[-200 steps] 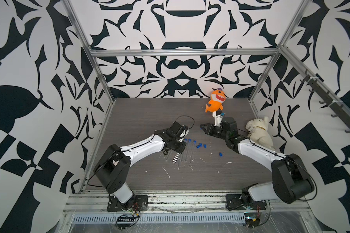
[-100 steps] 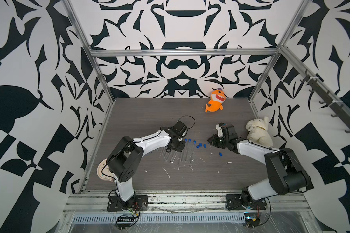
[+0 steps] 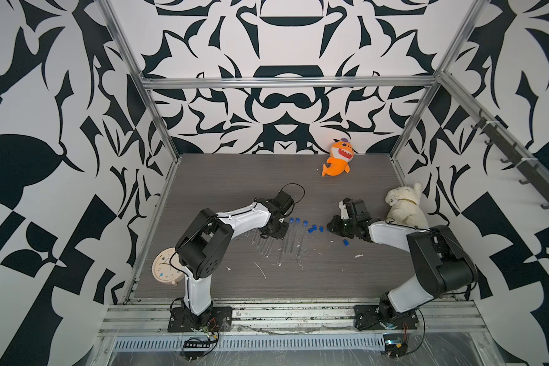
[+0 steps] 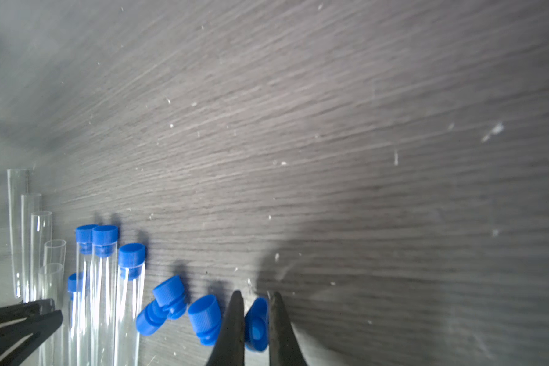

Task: Remove stoppers from test tubes
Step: Place the stopper at the center of the board.

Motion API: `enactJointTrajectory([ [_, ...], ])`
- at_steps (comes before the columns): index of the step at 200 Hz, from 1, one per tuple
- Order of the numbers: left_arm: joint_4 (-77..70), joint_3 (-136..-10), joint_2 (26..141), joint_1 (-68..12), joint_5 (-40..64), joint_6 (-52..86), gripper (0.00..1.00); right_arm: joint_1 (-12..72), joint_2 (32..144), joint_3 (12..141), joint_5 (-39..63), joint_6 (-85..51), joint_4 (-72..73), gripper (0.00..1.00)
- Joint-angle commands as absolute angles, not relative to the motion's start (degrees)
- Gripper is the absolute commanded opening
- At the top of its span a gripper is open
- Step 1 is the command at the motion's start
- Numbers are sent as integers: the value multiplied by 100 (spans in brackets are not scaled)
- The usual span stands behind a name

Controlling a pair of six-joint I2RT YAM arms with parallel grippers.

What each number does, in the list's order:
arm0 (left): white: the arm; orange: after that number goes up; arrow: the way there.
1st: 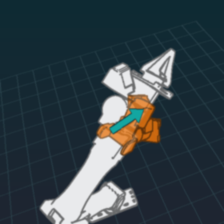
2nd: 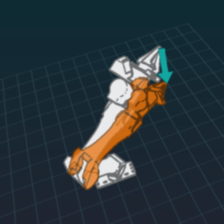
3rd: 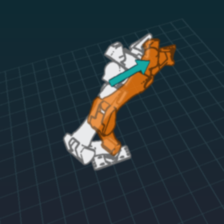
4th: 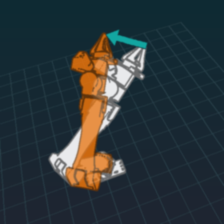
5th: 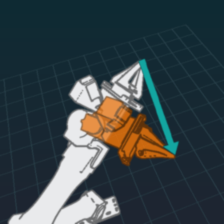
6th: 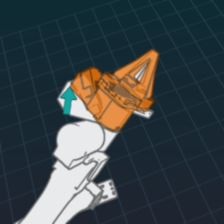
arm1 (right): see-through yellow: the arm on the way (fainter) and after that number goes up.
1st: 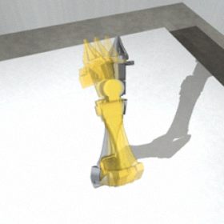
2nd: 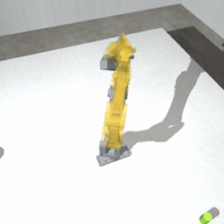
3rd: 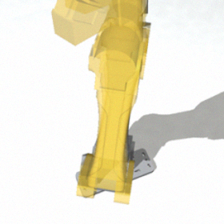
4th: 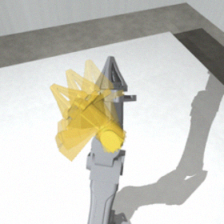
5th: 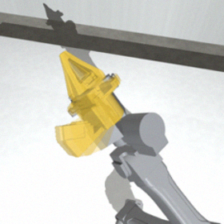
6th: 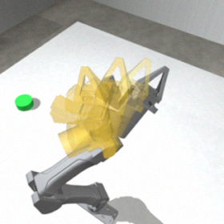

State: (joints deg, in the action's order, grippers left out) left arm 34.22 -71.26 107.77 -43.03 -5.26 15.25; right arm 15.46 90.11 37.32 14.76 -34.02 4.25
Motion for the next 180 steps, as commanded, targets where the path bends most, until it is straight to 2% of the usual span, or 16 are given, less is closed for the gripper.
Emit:
enactJointTrajectory([
  [1, 3569, -7271, 10887, -4276, -547, 1582, 7, 1535, 9053, 3735, 1442, -3309, 527, 6],
  [39, 3657, -7343, 10931, -4263, -536, 1609, 27, 1534, 8968, 3727, 1399, -3322, 487, 18],
  [79, 3769, -7396, 10825, -4263, -613, 1643, 42, 1530, 8746, 3798, 1323, -3283, 323, 39],
  [144, 3841, -7221, 10086, -4289, -481, 1679, 44, 1529, 8140, 3848, 1213, -2991, 81, 47],
  [155, 3795, -7141, 9986, -4310, -383, 1703, 44, 1531, 8074, 3756, 1374, -2985, 312, 52],
  [168, 3702, -7043, 9918, -4329, -255, 1776, 44, 1559, 8007, 3644, 1581, -2972, 610, 64],
  [180, 3599, -6951, 9912, -4354, -131, 1822, 44, 1619, 7983, 3650, 1505, -2942, 576, 69],
])
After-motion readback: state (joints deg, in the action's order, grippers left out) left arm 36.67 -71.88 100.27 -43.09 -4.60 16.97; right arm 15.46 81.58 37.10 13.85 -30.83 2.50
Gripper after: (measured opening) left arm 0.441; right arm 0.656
